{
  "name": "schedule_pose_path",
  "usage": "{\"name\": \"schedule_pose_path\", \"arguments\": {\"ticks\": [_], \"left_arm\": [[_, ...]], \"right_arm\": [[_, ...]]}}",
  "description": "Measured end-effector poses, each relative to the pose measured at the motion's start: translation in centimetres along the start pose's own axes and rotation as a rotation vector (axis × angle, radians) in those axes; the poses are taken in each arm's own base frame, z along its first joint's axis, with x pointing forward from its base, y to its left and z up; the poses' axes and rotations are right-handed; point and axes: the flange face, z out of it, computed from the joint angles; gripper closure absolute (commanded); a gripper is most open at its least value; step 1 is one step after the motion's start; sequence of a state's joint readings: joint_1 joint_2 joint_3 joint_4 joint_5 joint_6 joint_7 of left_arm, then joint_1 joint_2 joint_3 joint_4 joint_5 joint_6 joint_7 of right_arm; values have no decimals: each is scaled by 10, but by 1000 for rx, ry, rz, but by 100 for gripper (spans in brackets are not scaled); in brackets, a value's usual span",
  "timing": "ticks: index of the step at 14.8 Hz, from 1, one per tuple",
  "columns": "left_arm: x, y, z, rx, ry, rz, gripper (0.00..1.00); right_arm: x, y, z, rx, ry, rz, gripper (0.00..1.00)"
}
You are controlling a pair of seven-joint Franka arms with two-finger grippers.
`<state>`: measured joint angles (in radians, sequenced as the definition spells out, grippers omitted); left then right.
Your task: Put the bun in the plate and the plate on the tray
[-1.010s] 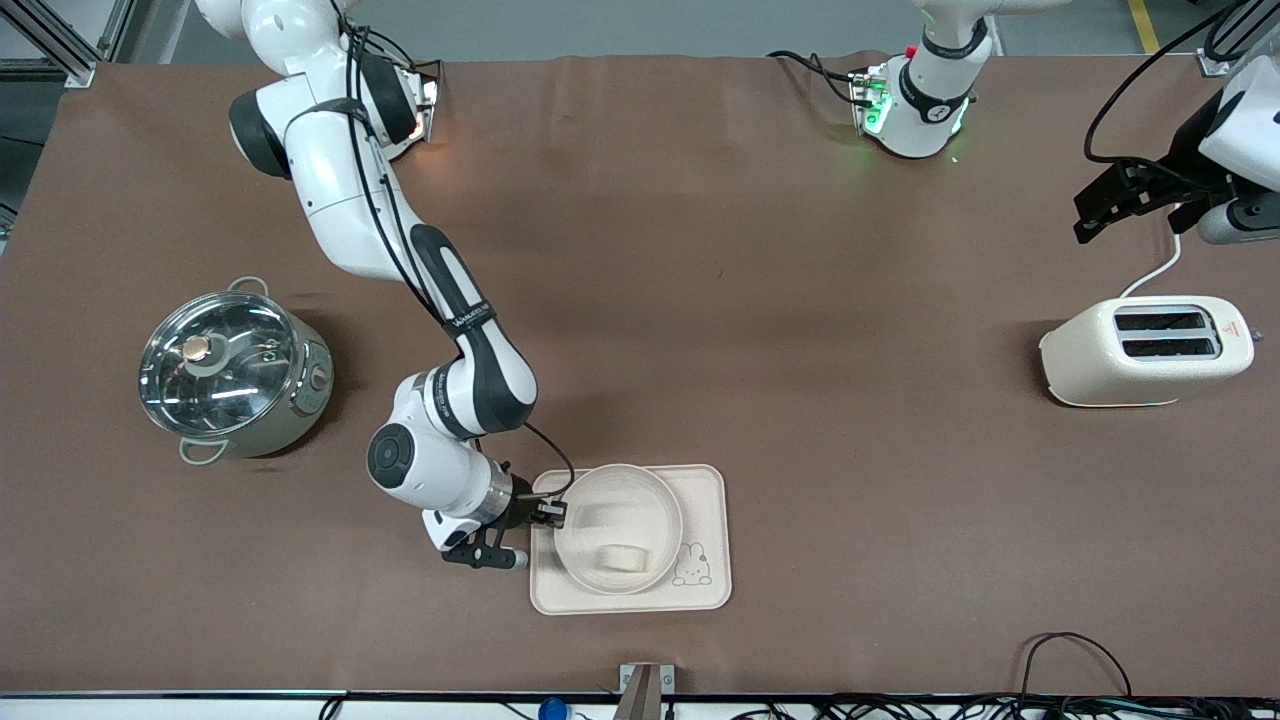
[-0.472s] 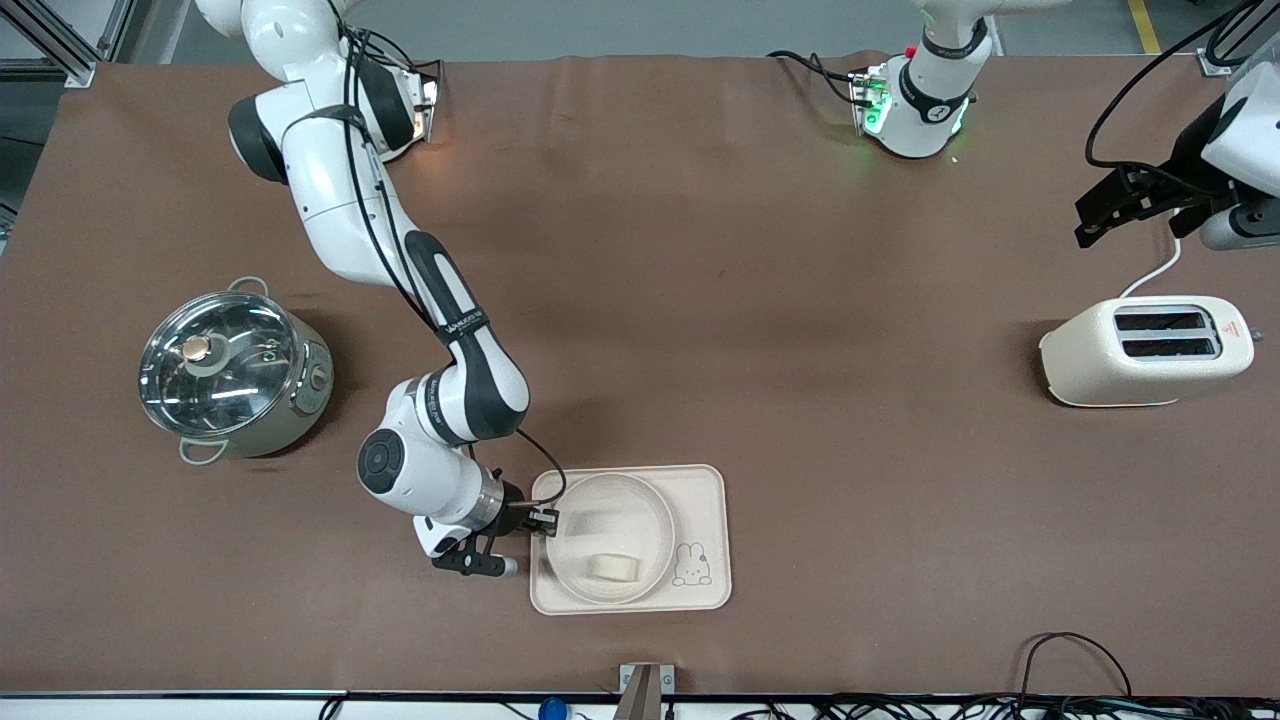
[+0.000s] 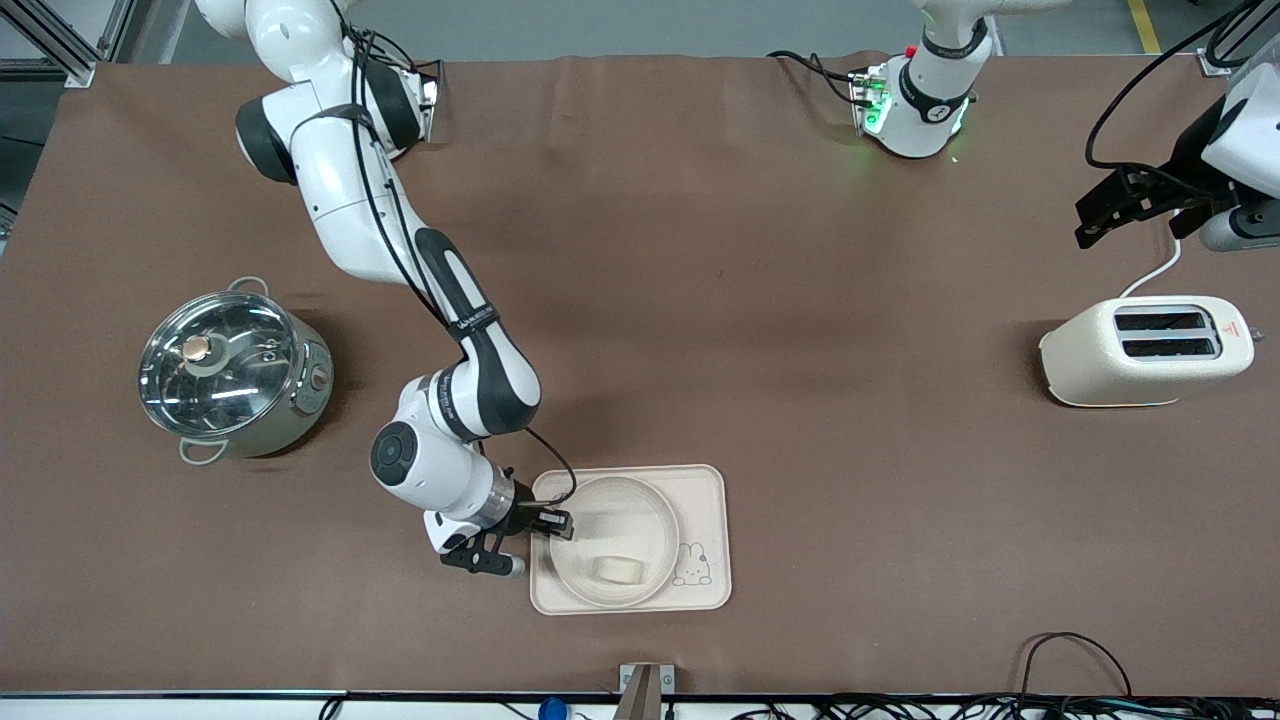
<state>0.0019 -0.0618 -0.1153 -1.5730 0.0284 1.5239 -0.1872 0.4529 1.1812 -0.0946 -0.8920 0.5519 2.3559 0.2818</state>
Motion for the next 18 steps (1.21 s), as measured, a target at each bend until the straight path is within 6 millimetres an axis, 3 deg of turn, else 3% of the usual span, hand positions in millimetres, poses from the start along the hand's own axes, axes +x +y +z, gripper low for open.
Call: {"name": "schedule_pose_path", "arguments": {"ticks": [3,4,5,6,11,13,15,18], "left_arm": [[0,1,0,0,0,1,0],[0,1,0,0,0,2,0],[0,1,0,0,-1,2,0],[0,1,1,0,-1,2,0],[0,1,0,0,-1,2,0],[0,1,0,0,0,2,0],[0,1,0,0,0,2,0],[1,1,0,-1,1,3,0]], "right_arm": [[5,-6,-10,12,18,-5,41],[7,-9,-16,12,27,-13,33],[9,-13,-24,3,31,-29,12],[10,-17,-31,-17,23,-50,0],[16,-12,-69,-93,-44,-69,0],[23,1,-97,-125,-39,-45,0],[27,17,-139,-147,-40,-7,0],[27,44,-232,-169,-99,-22,0]]}}
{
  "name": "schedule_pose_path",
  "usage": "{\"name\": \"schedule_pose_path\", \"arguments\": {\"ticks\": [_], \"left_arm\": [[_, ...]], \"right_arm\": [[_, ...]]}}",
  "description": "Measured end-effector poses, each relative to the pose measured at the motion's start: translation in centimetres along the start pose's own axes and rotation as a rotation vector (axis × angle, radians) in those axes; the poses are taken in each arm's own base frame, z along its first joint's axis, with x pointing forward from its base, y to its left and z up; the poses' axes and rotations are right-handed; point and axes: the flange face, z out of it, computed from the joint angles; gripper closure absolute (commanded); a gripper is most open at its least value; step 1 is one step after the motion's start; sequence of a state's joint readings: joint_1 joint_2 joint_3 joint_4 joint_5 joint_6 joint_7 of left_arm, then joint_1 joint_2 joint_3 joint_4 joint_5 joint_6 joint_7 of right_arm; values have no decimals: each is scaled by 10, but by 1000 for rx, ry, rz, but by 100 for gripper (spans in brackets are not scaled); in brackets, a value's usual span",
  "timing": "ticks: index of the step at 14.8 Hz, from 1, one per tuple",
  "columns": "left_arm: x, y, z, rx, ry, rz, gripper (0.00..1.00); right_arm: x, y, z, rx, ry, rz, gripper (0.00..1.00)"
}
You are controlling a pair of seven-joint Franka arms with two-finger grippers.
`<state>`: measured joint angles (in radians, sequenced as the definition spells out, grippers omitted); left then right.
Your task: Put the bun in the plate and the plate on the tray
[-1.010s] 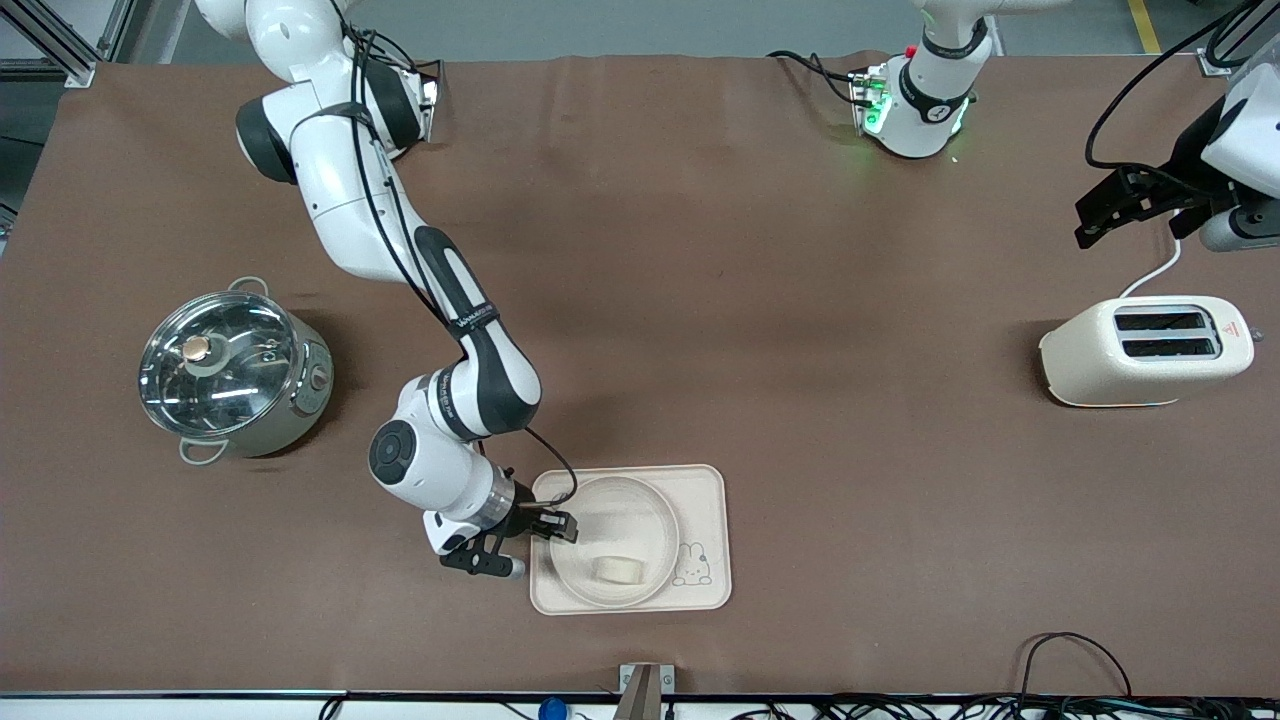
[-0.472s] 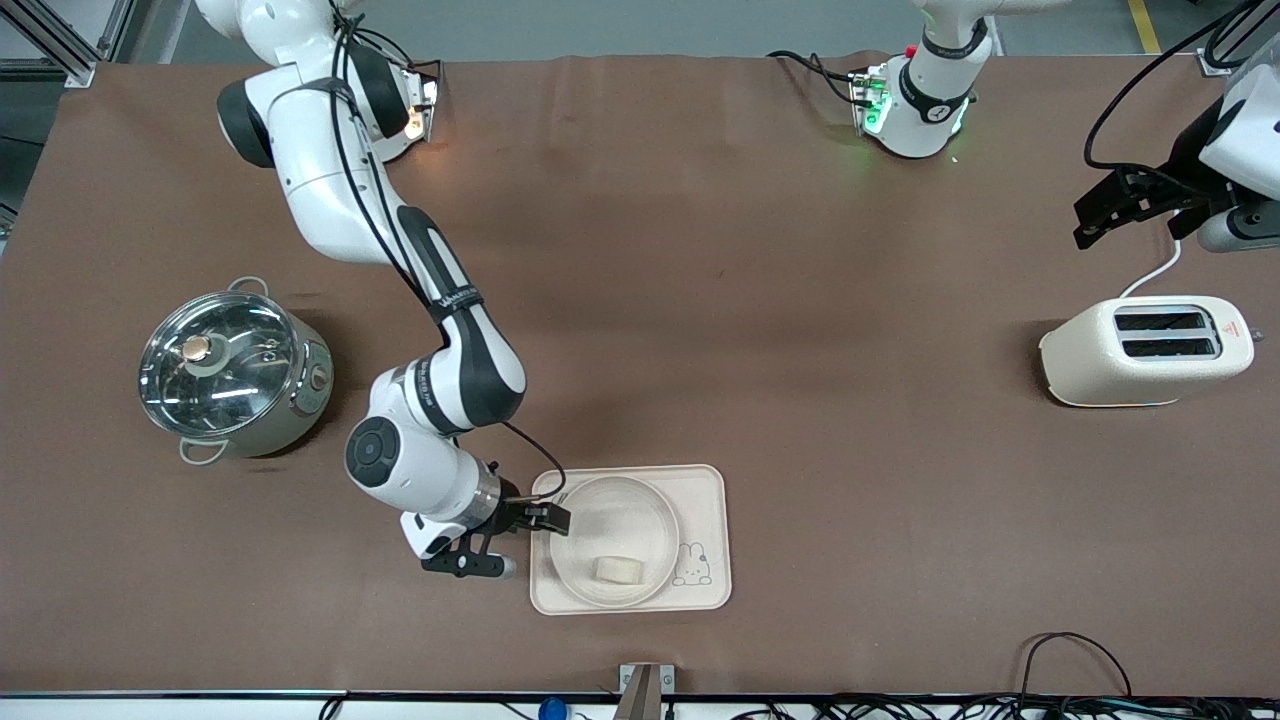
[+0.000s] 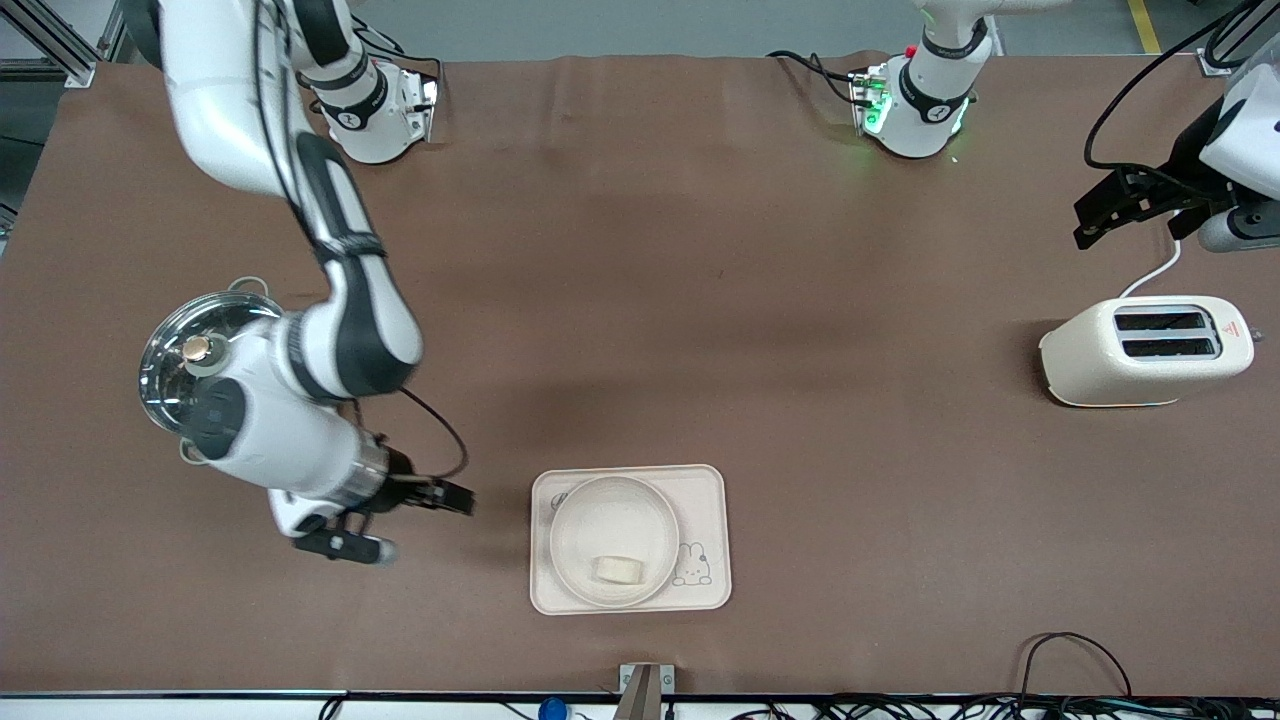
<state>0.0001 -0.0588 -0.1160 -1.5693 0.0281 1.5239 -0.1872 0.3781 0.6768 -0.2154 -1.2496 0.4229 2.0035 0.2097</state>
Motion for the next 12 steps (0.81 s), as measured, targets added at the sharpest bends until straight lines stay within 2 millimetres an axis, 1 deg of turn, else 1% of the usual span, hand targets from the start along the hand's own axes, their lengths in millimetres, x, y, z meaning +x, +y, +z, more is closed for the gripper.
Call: {"name": "schedule_pose_path", "arguments": {"ticks": [3,4,5,7,9,12], "left_arm": [[0,1,-1,-5,0,0,0],[0,2,-1,-14,-1,1,0],[0,3,-1,-25,-3,2,0],[-1,5,-2,-39,-3,3,0],[-1,5,-3,-42,-2,4,0],[-1,6,-4,-43,0,4,0]], "right_arm": [[-17,48,-98,-89,-56,-55,0],[-26,59,-129,-139,-63,-69,0],[-37,64,-157,-189,-69,-83,0],[-62,70,-206,-281,-79,-102,0],[-90,77,-251,-355,-99,-104,0],[-129,90,-312,-380,-96,-90,0]]}}
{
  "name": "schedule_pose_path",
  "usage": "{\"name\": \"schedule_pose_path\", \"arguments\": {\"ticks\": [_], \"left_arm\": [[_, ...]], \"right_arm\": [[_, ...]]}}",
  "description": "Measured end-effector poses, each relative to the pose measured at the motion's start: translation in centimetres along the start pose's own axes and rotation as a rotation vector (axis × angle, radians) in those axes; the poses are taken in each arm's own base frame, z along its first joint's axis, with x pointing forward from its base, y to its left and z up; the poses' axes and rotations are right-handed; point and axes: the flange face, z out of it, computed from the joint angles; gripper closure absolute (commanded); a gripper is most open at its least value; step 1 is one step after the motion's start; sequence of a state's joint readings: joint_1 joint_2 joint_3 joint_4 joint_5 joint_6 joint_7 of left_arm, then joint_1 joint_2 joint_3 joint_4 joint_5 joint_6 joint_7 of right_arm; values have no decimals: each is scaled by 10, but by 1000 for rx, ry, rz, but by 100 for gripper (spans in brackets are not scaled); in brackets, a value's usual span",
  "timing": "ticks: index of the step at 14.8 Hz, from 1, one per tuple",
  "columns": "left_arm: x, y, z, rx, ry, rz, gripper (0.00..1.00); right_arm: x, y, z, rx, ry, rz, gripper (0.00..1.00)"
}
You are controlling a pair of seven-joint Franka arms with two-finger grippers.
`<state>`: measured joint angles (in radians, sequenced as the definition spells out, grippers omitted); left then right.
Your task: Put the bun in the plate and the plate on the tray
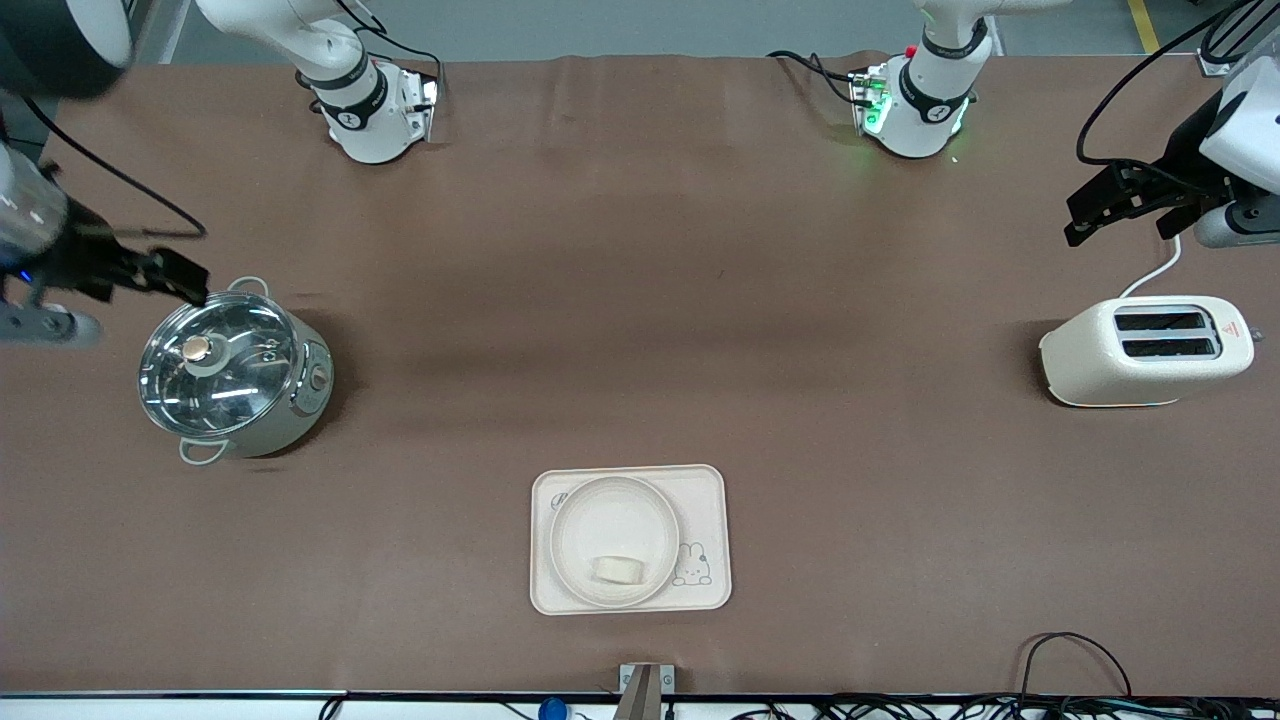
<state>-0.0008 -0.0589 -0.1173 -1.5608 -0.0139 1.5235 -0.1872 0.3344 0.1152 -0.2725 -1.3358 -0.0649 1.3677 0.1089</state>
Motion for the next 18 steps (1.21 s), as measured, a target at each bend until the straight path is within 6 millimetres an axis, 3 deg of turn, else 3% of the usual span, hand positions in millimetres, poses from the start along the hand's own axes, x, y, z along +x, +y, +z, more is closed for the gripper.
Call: {"name": "schedule_pose_path", "arguments": {"ticks": [2,5,8,11,16,18], "left_arm": [[0,0,0,-1,0,0,0],[0,1,0,-1,0,2,0],[0,2,0,-1,0,3,0],[0,2,0,-1,0,3,0],[0,2,0,-1,0,4,0],[0,2,0,-1,0,3,0]], "right_arm": [[-20,28,-18,12,12,-16,0],[-22,64,-1,32,11,-32,0],[-22,61,27,39,29,-58,0],[-30,57,30,41,34,-68,0],[-38,92,29,91,24,-41,0],[-42,98,28,110,20,-62,0]]}}
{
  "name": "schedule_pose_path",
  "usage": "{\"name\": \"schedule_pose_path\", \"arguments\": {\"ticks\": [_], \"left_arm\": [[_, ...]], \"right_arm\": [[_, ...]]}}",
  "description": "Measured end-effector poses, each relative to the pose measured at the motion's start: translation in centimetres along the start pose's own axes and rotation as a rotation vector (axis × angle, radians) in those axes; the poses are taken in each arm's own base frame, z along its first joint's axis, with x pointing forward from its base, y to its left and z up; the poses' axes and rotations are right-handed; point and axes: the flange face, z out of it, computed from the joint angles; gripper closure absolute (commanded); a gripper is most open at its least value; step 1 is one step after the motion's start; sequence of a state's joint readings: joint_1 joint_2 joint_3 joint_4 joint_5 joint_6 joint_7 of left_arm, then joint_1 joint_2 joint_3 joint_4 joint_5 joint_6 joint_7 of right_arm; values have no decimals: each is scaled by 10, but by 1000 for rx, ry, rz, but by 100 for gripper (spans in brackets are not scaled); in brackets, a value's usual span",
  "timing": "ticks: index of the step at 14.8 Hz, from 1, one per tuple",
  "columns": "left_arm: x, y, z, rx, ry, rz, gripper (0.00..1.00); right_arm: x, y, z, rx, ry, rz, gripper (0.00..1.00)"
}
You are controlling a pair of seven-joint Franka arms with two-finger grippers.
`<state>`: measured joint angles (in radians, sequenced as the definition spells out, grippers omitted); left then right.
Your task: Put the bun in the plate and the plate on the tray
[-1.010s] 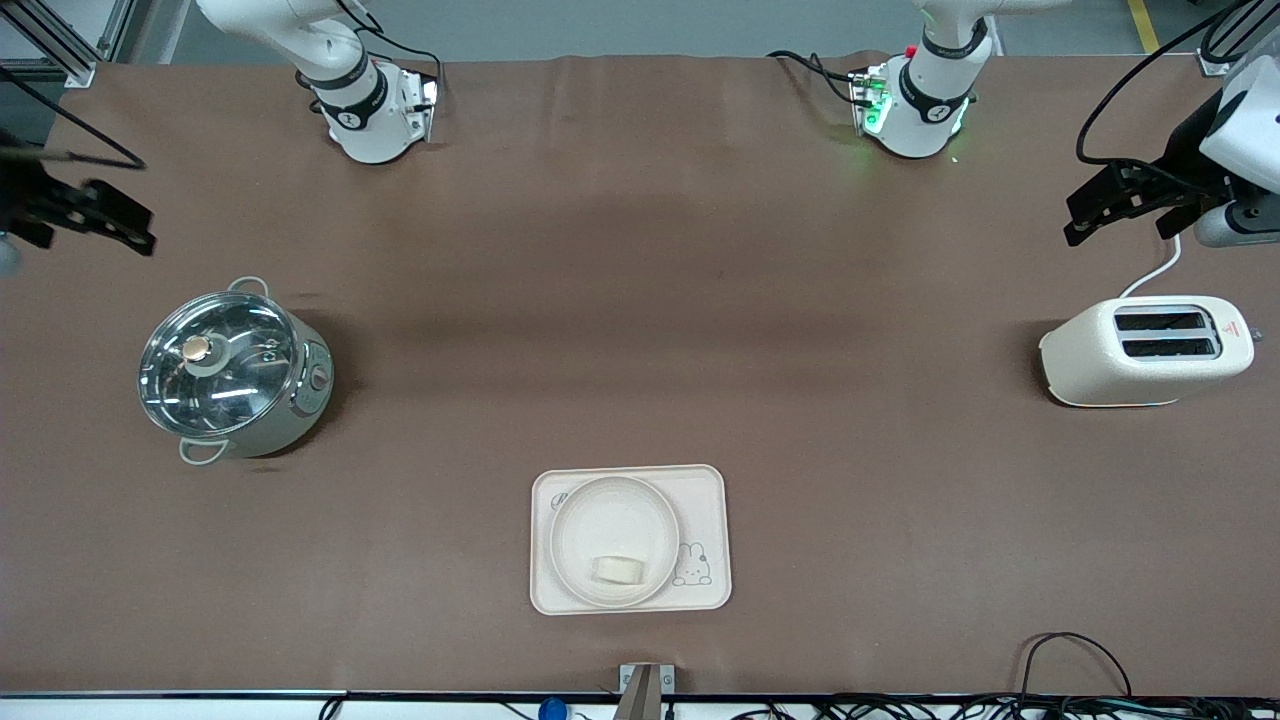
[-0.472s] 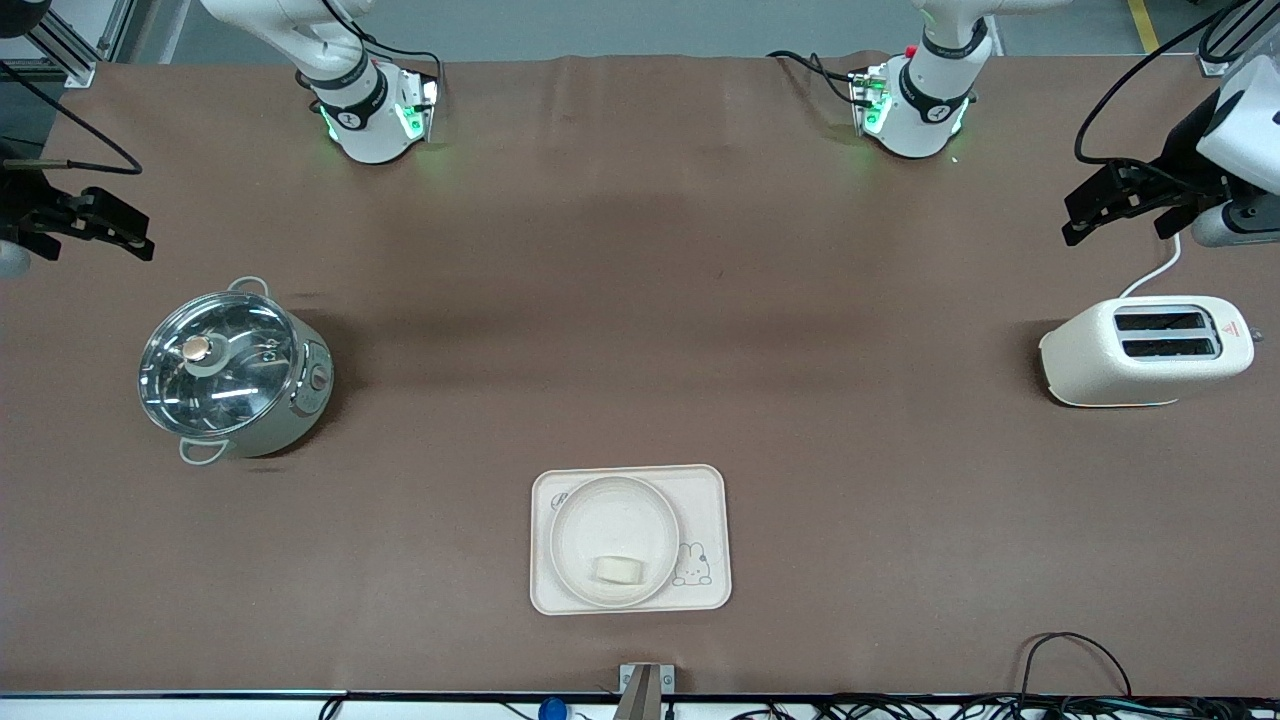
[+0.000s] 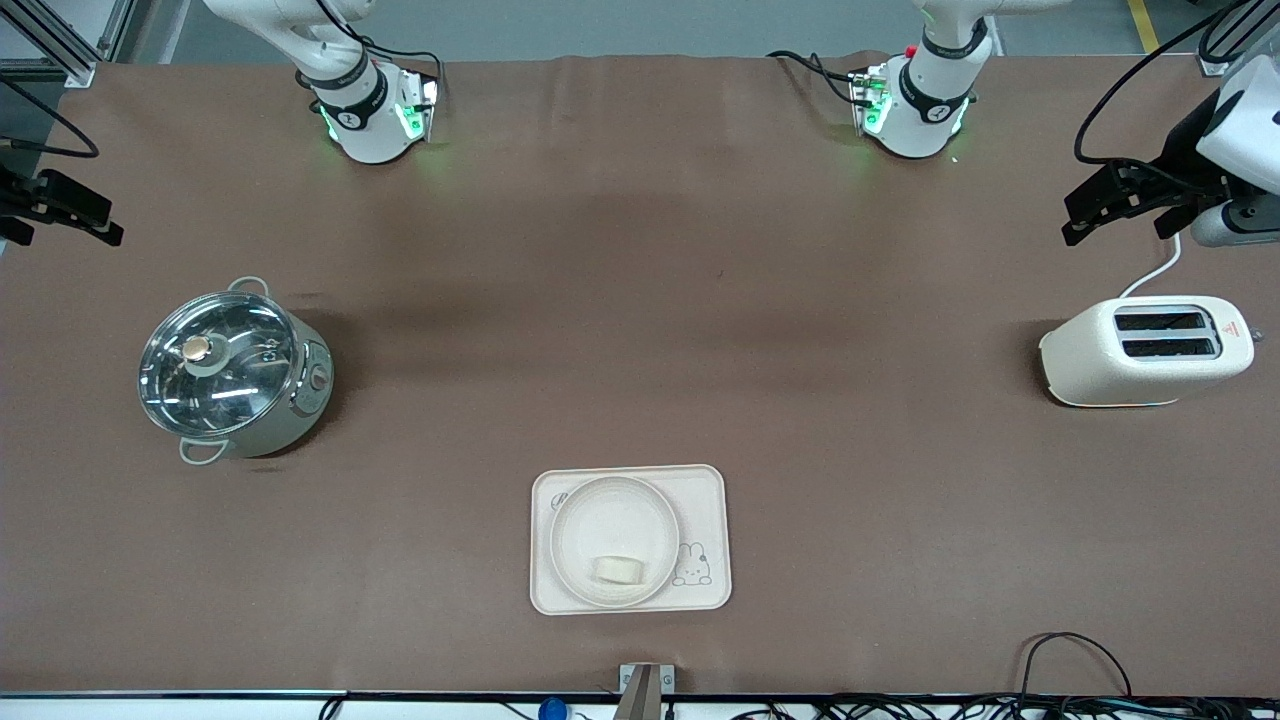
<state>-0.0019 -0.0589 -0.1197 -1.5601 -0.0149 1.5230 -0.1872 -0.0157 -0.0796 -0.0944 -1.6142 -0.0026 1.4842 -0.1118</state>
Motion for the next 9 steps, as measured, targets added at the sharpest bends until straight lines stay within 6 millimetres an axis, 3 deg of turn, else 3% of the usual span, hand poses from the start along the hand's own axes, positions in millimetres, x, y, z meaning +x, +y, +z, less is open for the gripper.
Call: {"name": "schedule_pose_path", "arguments": {"ticks": [4,9], "left_arm": [[0,0,-1,0,2,0,0],[0,-1,-5,-2,11,-1,0]], "right_arm": [[-10,-6,-10,4,-4,-18,0],[-12,-15,-8,7,-20,-37,0]]}}
